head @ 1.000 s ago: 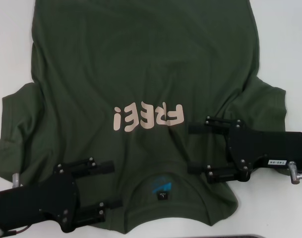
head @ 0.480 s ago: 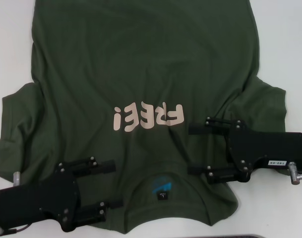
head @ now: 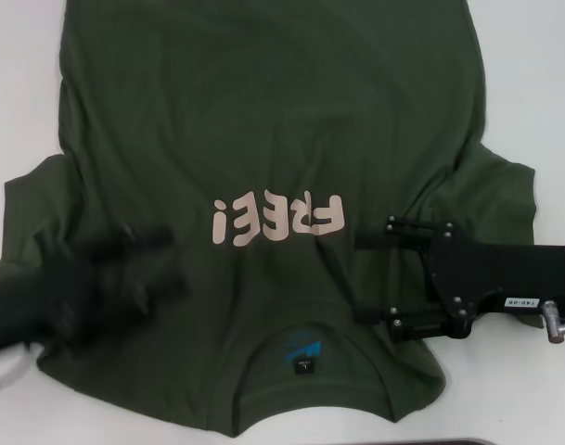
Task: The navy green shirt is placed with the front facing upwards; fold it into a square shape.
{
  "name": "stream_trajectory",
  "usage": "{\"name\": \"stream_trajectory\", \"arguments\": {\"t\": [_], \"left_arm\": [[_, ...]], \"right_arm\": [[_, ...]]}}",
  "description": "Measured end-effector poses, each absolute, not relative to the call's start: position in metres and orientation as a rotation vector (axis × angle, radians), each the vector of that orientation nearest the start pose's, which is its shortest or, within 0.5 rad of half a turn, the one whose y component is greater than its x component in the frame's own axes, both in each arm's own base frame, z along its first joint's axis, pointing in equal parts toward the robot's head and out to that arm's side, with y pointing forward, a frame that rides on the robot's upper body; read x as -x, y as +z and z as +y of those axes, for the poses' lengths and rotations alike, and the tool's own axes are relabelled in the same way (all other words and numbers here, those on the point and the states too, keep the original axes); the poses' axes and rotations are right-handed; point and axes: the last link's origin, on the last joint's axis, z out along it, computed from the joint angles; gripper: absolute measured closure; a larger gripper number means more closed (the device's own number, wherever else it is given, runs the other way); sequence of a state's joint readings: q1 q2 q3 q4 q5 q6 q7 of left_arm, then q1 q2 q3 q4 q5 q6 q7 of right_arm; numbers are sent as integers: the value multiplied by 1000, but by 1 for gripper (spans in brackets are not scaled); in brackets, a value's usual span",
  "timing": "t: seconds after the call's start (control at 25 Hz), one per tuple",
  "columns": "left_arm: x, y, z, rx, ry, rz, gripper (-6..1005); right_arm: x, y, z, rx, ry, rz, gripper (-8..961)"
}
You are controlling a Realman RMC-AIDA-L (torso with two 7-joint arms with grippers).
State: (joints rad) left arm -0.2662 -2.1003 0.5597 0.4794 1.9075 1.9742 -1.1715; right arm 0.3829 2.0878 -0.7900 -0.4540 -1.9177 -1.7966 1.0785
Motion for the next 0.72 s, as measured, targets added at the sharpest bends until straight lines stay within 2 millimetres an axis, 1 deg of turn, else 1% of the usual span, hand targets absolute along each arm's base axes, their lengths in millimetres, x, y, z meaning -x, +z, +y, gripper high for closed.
{"name": "stream_trajectory", "arguments": {"t": [0.04,0.08,0.16,0.24,0.32,0.4,0.48,0.56,0.64,0.72], "left_arm": [[292,9,215,2582,-1319,-836,344],[293,17,222,2557,-1323,-912,344],[297,35,238,2509,-1295,-1233,344],[300,44,248,2485,-1235,-1480,344],[302,49,255,2460,-1157,-1681,344],[305,54,259,2407,-1096,-1833,344],[310,60,263,2311,-1057,-1980,344],[316,66,265,2224,-1025,-2071,345],[323,71,267,2160,-984,-2122,345],[332,75,267,2104,-900,-2168,345]], "right_arm": [[-276,-35,238,2882,1028,526,38],[-276,-35,238,2882,1028,527,39],[-277,-35,238,2882,1029,527,39],[-276,-35,238,2883,1030,526,39],[-276,-35,238,2884,1031,524,39],[-276,-35,239,2884,1031,524,39],[-275,-35,239,2884,1032,524,39],[-275,-35,239,2884,1033,524,39],[-274,-35,240,2885,1033,520,39],[-274,-35,241,2886,1031,516,39]]}}
